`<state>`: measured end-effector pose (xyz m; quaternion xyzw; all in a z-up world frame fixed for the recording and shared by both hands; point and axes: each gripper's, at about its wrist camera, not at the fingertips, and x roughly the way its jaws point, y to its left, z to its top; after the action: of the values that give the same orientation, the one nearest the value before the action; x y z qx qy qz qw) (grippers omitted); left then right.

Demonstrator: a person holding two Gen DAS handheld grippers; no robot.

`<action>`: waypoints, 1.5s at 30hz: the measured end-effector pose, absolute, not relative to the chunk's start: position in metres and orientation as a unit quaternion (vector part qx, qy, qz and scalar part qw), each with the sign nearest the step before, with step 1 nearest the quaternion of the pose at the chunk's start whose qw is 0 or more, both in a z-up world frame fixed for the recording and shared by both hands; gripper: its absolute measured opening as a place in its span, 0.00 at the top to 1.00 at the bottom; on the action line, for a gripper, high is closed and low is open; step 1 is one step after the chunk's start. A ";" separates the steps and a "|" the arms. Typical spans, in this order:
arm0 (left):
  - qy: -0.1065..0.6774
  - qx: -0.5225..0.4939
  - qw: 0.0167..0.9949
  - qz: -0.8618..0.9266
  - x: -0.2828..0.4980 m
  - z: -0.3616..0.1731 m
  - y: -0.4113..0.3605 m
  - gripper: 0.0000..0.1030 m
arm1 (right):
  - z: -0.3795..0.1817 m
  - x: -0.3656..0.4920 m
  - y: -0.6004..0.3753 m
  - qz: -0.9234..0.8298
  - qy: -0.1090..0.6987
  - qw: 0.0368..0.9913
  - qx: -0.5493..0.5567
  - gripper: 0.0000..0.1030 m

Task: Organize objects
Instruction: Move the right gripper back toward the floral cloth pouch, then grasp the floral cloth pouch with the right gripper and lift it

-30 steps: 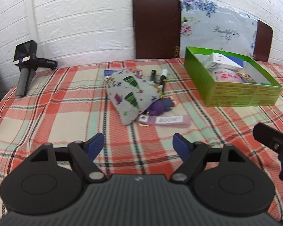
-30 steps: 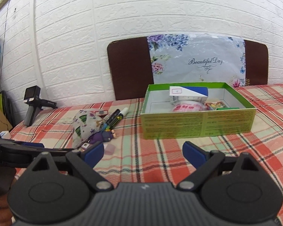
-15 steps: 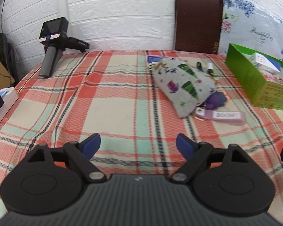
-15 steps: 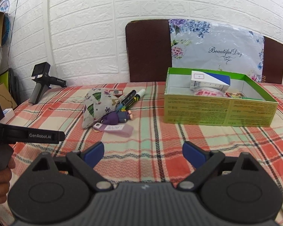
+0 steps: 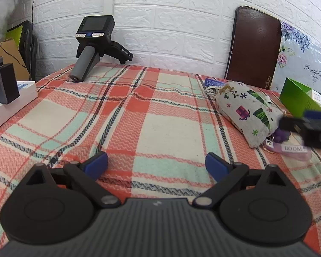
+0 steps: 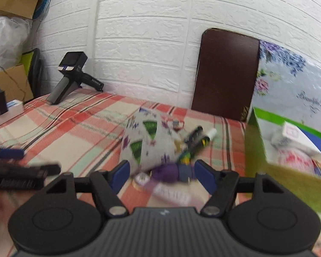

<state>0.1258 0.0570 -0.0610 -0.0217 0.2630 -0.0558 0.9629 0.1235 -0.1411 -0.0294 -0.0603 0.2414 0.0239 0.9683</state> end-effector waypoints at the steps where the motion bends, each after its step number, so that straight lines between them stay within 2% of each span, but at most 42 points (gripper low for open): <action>1: 0.262 -0.025 0.963 -0.058 0.126 -0.061 0.057 0.05 | -0.030 0.137 -0.141 0.025 0.244 0.967 -0.063 0.27; 2: 0.261 -0.031 0.963 -0.059 0.125 -0.062 0.058 0.05 | -0.032 0.150 -0.140 0.029 0.252 0.965 -0.066 0.27; 4: 0.256 -0.050 0.963 -0.065 0.127 -0.063 0.064 0.05 | -0.039 0.174 -0.134 0.054 0.279 0.956 -0.074 0.37; 6: 0.248 -0.080 0.963 -0.071 0.124 -0.063 0.073 0.05 | -0.040 0.180 -0.123 0.078 0.280 0.953 -0.087 0.64; 9: 0.241 -0.119 0.960 -0.076 0.128 -0.063 0.083 0.04 | -0.037 0.172 -0.110 0.094 0.278 0.951 -0.093 0.76; 11: 0.241 -0.123 0.960 -0.076 0.129 -0.063 0.083 0.04 | -0.031 0.163 -0.115 0.103 0.284 0.951 -0.069 0.78; 16: 0.241 -0.124 0.959 -0.077 0.129 -0.063 0.082 0.04 | 0.000 0.100 -0.145 0.140 0.267 0.953 -0.004 0.79; 20: 0.244 -0.120 0.959 -0.077 0.129 -0.062 0.083 0.03 | 0.008 0.041 -0.166 0.203 0.284 0.937 -0.024 0.78; 22: 0.248 -0.119 0.958 -0.082 0.130 -0.062 0.083 0.01 | -0.002 0.022 -0.175 0.175 0.298 0.937 -0.048 0.70; 23: 0.252 -0.117 0.957 -0.086 0.131 -0.061 0.083 0.00 | -0.009 0.011 -0.180 0.126 0.291 0.946 -0.069 0.51; 24: 0.257 -0.114 0.956 -0.086 0.132 -0.060 0.082 0.00 | -0.013 0.004 -0.185 0.085 0.282 0.952 -0.080 0.41; 28: 0.285 -0.143 0.941 -0.116 0.124 -0.048 0.081 0.01 | -0.017 -0.018 -0.221 0.085 0.295 0.952 0.012 0.40; 30: 0.298 -0.185 0.922 -0.160 0.117 -0.040 0.078 0.01 | -0.019 -0.024 -0.224 0.108 0.300 0.947 0.031 0.17; 31: 0.304 -0.197 0.913 -0.188 0.115 -0.035 0.074 0.01 | -0.021 -0.027 -0.222 0.118 0.301 0.946 0.033 0.15; 36: 0.334 -0.183 0.882 -0.277 0.108 -0.019 0.029 0.00 | -0.040 -0.023 -0.197 0.141 0.324 0.935 0.019 0.15; 40: 0.375 -0.120 0.871 -0.293 0.111 -0.032 -0.013 0.01 | -0.048 -0.020 -0.178 0.154 0.324 0.933 0.002 0.15; 41: 0.388 -0.099 0.869 -0.290 0.112 -0.041 -0.022 0.20 | -0.051 -0.016 -0.174 0.157 0.328 0.932 -0.003 0.19; 42: 0.403 -0.095 0.859 -0.302 0.115 -0.052 -0.028 0.34 | -0.055 -0.010 -0.171 0.159 0.334 0.929 -0.007 0.30; 43: 0.399 -0.117 0.855 -0.309 0.114 -0.056 -0.027 0.38 | -0.059 -0.005 -0.169 0.159 0.334 0.929 -0.007 0.31; 44: 0.398 -0.123 0.856 -0.307 0.113 -0.054 -0.024 0.44 | -0.059 -0.005 -0.167 0.159 0.326 0.932 -0.007 0.36; 45: 0.395 -0.119 0.857 -0.308 0.113 -0.047 -0.025 0.48 | -0.057 -0.006 -0.165 0.161 0.319 0.934 -0.014 0.46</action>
<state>0.1127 -0.0255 -0.0473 -0.1186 0.3951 -0.3075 0.8575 -0.0062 -0.1655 -0.0575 -0.0135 0.3186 0.1614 0.9339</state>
